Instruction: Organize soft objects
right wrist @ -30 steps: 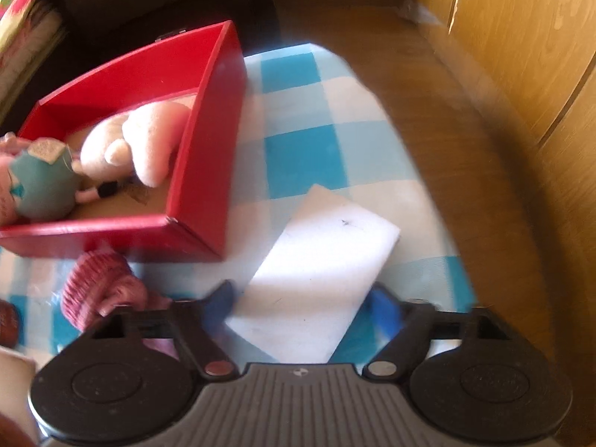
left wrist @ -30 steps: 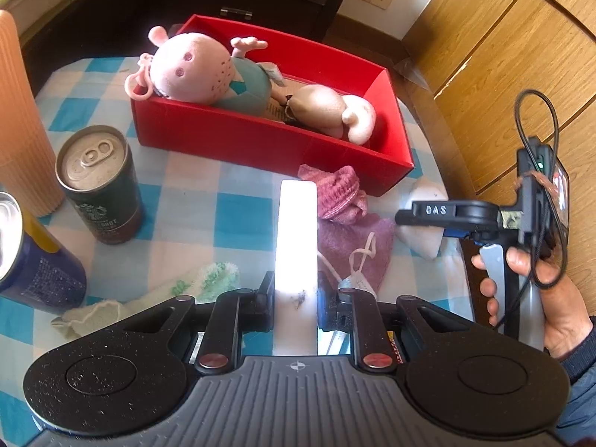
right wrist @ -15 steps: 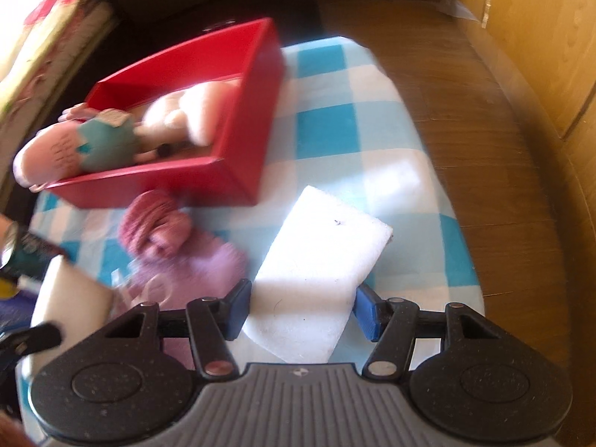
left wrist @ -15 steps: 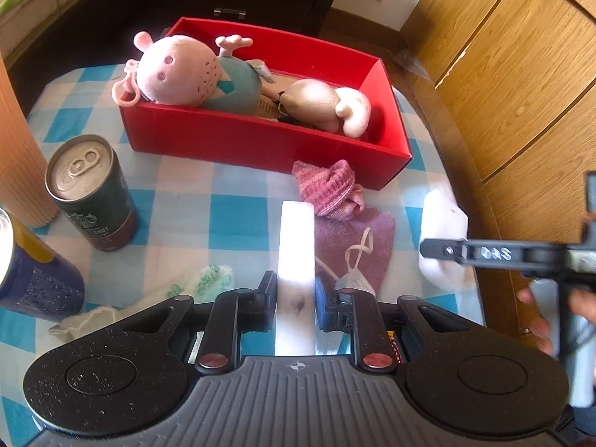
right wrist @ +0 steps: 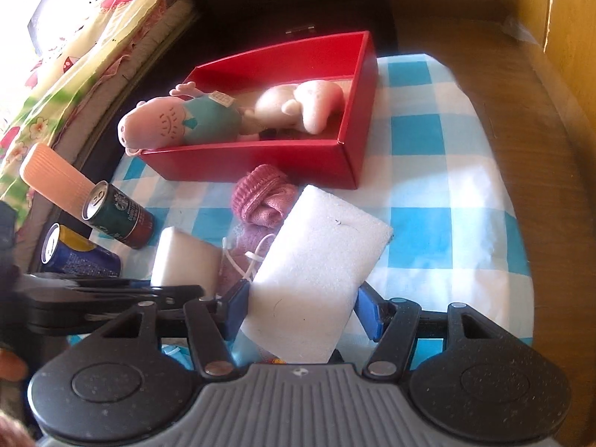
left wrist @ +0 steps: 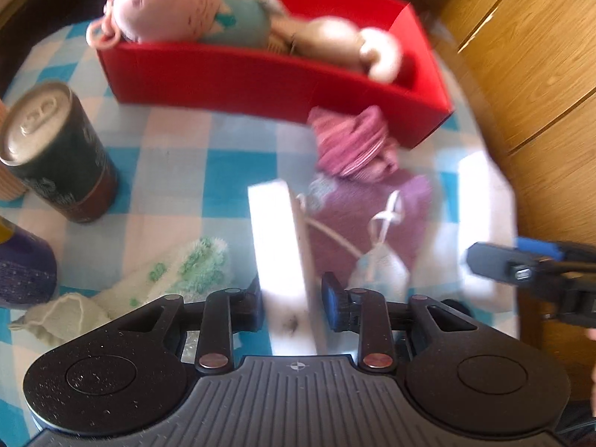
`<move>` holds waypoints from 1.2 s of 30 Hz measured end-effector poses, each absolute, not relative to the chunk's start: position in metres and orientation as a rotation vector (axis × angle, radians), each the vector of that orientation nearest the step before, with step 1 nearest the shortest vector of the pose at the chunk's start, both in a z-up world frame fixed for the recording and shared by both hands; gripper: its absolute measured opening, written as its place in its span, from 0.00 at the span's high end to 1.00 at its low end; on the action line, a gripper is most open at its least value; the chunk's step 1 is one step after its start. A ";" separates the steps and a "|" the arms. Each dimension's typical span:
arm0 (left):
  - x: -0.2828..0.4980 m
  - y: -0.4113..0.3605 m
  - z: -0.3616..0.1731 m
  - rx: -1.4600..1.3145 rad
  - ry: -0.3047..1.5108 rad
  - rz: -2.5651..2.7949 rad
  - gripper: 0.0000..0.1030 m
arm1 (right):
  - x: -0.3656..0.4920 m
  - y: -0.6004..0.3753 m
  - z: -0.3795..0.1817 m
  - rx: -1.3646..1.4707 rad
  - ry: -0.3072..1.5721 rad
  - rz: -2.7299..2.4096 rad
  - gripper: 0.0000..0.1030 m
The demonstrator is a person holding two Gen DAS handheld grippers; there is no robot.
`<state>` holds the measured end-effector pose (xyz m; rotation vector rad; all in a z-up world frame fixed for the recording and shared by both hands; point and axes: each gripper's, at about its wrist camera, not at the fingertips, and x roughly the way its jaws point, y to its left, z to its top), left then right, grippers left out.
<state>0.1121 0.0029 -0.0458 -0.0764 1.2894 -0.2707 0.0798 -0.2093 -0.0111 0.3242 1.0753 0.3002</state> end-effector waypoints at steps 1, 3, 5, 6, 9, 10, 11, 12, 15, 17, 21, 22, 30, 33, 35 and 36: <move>0.112 0.004 -0.048 -0.080 1.298 -0.265 0.72 | 0.080 -0.210 -0.011 0.326 1.076 0.300 0.62; 0.112 0.009 -0.044 -0.098 1.288 -0.266 0.72 | 0.080 -0.213 -0.011 0.332 1.073 0.302 0.62; 0.110 0.015 -0.033 -0.121 1.255 -0.269 0.76 | 0.081 -0.214 -0.008 0.336 1.060 0.305 0.62; 0.109 0.018 -0.026 -0.134 1.235 -0.273 0.76 | 0.081 -0.214 -0.006 0.338 1.053 0.307 0.62; 0.104 0.029 -0.005 -0.176 1.178 -0.289 0.76 | 0.080 -0.213 0.005 0.352 1.019 0.328 0.62; 0.101 0.033 0.002 -0.184 1.160 -0.295 0.76 | 0.079 -0.212 0.009 0.355 1.006 0.334 0.62; 0.098 0.032 0.009 -0.191 1.141 -0.296 0.76 | 0.079 -0.211 0.013 0.357 0.993 0.338 0.62; 0.097 0.033 0.016 -0.196 1.122 -0.298 0.76 | 0.078 -0.210 0.017 0.358 0.983 0.342 0.62; 0.093 0.037 0.026 -0.205 1.090 -0.310 0.76 | 0.078 -0.208 0.025 0.356 0.957 0.352 0.62; 0.096 0.033 0.021 -0.177 1.103 -0.306 0.73 | 0.079 -0.207 0.028 0.364 0.948 0.353 0.62; 0.103 0.033 -0.011 -0.119 1.184 -0.231 0.58 | 0.080 -0.203 0.026 0.369 0.954 0.357 0.62; 0.105 0.032 -0.019 -0.117 1.216 -0.235 0.45 | 0.080 -0.203 0.025 0.367 0.959 0.359 0.62; 0.116 0.009 -0.058 -0.076 1.298 -0.224 0.38 | 0.081 -0.204 0.022 0.397 0.972 0.376 0.62; 0.115 0.009 -0.060 -0.070 1.278 -0.196 0.42 | 0.080 -0.209 0.022 0.415 0.971 0.378 0.62; 0.114 0.009 -0.057 -0.056 1.270 -0.187 0.46 | 0.080 -0.213 0.023 0.427 0.968 0.377 0.62; 0.113 0.009 -0.054 -0.048 1.264 -0.187 0.46 | 0.080 -0.214 0.024 0.429 0.965 0.377 0.62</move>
